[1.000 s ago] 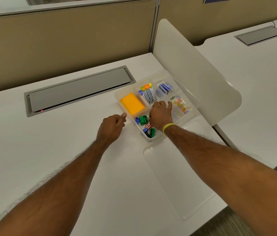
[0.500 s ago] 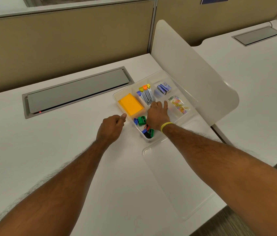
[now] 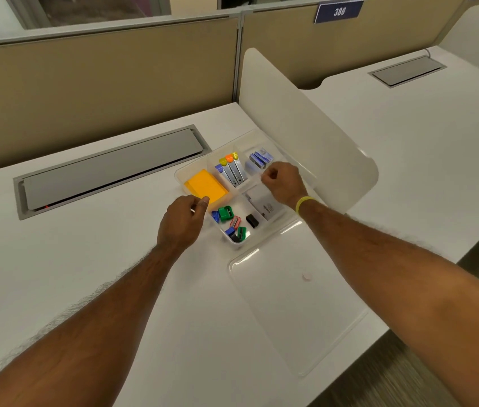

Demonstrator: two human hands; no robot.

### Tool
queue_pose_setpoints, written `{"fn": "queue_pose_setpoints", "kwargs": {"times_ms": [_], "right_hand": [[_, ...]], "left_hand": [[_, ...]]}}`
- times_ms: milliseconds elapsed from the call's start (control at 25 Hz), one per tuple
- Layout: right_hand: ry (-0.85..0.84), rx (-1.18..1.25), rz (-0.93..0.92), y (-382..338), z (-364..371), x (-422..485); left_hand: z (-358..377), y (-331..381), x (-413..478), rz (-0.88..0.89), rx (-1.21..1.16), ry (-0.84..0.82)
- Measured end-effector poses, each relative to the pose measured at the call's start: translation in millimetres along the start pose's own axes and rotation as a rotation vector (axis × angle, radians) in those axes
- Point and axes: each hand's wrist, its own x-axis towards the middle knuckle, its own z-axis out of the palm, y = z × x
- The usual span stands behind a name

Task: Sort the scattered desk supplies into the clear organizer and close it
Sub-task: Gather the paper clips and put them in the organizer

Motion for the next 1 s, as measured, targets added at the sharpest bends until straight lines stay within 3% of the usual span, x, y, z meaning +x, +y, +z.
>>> {"fn": "queue_pose_setpoints", "kwargs": {"times_ms": [160,360,480,680,1000], "right_hand": [[0.094,-0.069,0.052,8.4,-42.7,21.5],[0.041,-0.341,0.015,25.4,-64.6,28.3],[0.071,-0.315,0.013,33.7,-68.5,21.0],[-0.035,-0.315,-0.087,49.7,-65.0,-10.9],[-0.073,-0.387,-0.286,62.0,-53.4,-72.9]], "left_hand": [[2.9,7.6,0.2,0.042,0.003,0.003],[7.9,15.3,0.1,0.090,0.014,0.019],[12.3,17.7,-4.5,0.110,0.023,0.012],[18.2,25.3,-16.0,0.207,0.092,-0.009],[30.6,34.5,-51.4,0.314,0.378,-0.125]]}}
